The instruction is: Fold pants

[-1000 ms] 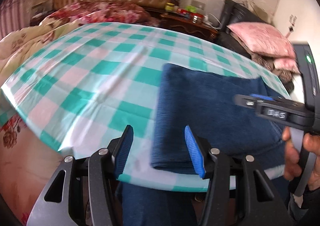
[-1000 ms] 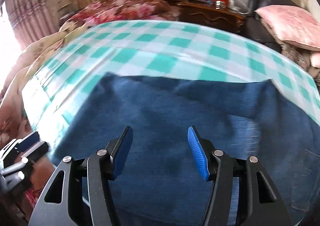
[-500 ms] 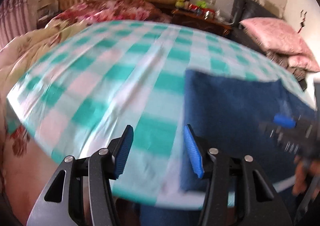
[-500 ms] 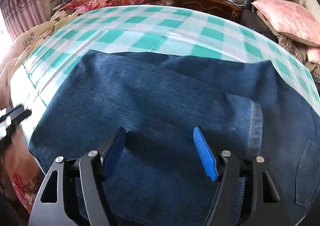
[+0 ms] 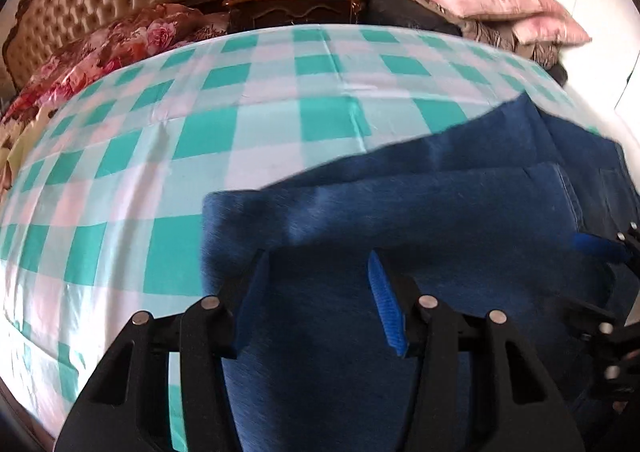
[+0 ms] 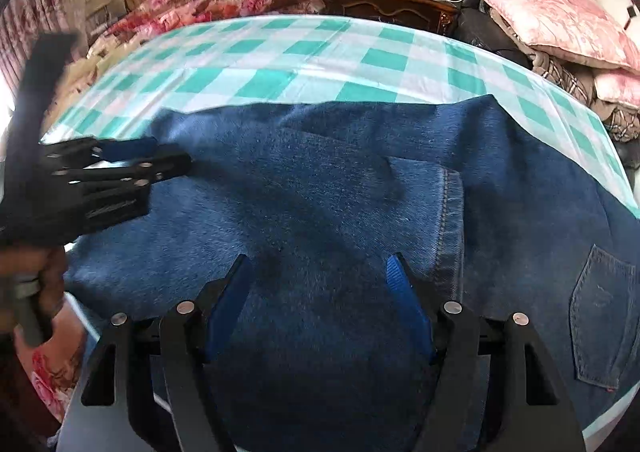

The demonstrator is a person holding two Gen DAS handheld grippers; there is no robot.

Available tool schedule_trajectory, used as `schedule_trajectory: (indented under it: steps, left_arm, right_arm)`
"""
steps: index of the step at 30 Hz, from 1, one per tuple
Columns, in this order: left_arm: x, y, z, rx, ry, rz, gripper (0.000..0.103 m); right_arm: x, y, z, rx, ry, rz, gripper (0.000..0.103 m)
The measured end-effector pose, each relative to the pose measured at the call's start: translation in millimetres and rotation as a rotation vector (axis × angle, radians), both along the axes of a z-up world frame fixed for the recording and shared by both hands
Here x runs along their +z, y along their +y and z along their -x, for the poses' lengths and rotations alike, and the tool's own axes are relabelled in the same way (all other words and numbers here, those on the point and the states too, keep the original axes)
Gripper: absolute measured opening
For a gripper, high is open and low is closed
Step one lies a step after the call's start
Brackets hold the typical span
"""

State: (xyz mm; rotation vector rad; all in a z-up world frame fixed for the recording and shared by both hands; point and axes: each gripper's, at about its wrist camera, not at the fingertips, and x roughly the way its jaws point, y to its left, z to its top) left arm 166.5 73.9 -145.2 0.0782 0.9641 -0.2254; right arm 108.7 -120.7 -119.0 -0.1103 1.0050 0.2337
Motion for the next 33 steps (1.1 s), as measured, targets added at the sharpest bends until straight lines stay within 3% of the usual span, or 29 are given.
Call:
schedule_trajectory:
  steps: [3, 8, 12, 16, 20, 23, 25, 29, 33]
  left_arm:
    - [3, 16, -5, 0.057, -0.013, -0.047, 0.047]
    - [8, 65, 11, 0.223, -0.01, 0.018, 0.047]
    - [19, 79, 71, 0.266, -0.045, 0.166, 0.046]
    - [16, 73, 120, 0.257, -0.054, 0.256, 0.046]
    - [11, 55, 144, 0.227, -0.064, 0.235, 0.046]
    - [-4, 47, 144, 0.219, -0.019, 0.19, 0.048]
    - [-6, 50, 146, 0.229, -0.014, 0.216, 0.048]
    - [-8, 51, 147, 0.225, -0.017, 0.195, 0.049]
    - [-7, 49, 147, 0.232, -0.015, 0.191, 0.049]
  right_arm:
    - [6, 5, 6, 0.024, -0.01, -0.023, 0.066]
    - [-8, 14, 9, 0.044, 0.035, 0.02, 0.05]
    - [-14, 14, 13, 0.053, 0.023, 0.055, 0.047]
    - [-15, 14, 16, 0.05, 0.016, 0.066, 0.047]
    - [-15, 14, 16, 0.044, 0.019, 0.073, 0.047]
    - [-11, 12, 18, 0.034, 0.025, 0.069, 0.047]
    - [-6, 7, 22, 0.026, 0.018, 0.056, 0.048]
    - [1, -3, 28, -0.004, -0.019, 0.093, 0.049]
    - [-10, -14, 28, -0.03, 0.011, 0.115, 0.046]
